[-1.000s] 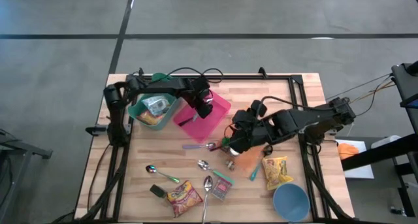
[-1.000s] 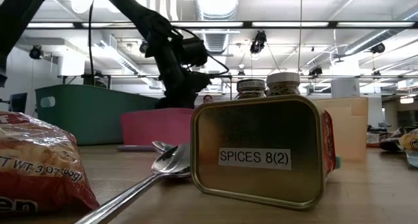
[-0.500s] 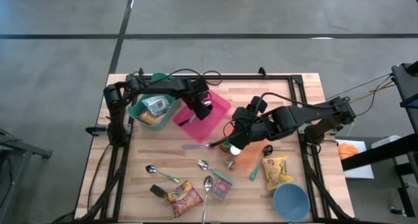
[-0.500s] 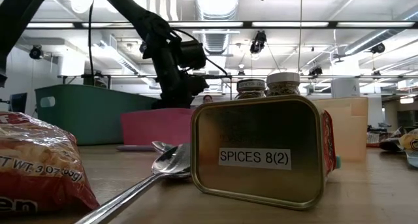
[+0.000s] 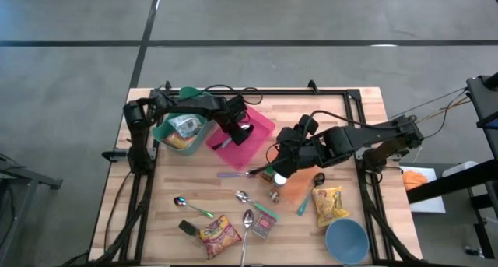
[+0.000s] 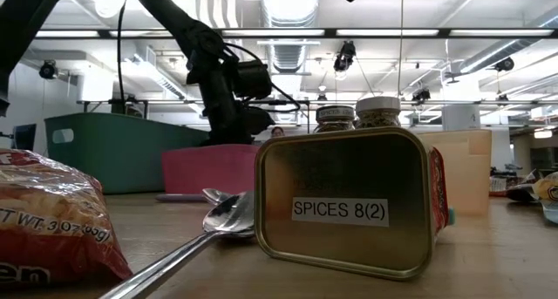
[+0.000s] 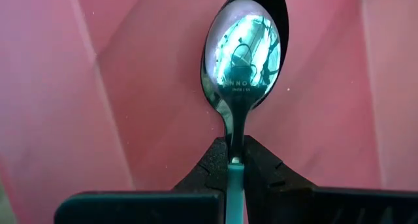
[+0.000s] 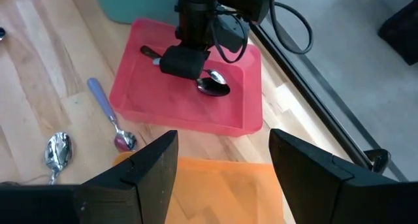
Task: Pick & Place Food Item
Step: Put the light blue spoon into the pink bin, then put the black seasoning can into the orange bin
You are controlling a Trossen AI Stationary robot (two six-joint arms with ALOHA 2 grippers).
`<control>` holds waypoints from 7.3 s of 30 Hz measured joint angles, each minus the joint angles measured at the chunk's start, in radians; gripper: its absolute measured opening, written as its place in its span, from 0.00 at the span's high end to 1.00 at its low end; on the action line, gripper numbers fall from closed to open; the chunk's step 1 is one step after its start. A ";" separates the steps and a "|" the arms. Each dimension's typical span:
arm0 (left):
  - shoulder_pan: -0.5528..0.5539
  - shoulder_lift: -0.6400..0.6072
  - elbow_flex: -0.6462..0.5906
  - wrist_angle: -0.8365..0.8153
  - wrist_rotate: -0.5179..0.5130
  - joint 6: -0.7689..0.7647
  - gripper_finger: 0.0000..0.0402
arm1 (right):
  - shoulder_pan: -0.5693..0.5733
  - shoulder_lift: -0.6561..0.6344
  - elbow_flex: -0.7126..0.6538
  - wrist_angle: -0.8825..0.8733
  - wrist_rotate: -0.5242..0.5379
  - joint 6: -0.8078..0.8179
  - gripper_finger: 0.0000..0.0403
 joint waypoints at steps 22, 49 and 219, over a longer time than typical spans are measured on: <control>-0.012 -0.005 -0.075 0.074 0.003 -0.026 0.97 | 0.005 0.000 -0.236 0.058 0.003 0.127 0.42; -0.016 -0.007 -0.073 0.055 0.020 -0.009 0.65 | 0.012 -0.002 -0.292 0.103 0.003 0.127 0.42; -0.866 -0.349 0.141 -0.311 -0.336 -0.098 0.71 | 0.262 0.135 -0.500 1.038 0.138 -0.223 0.42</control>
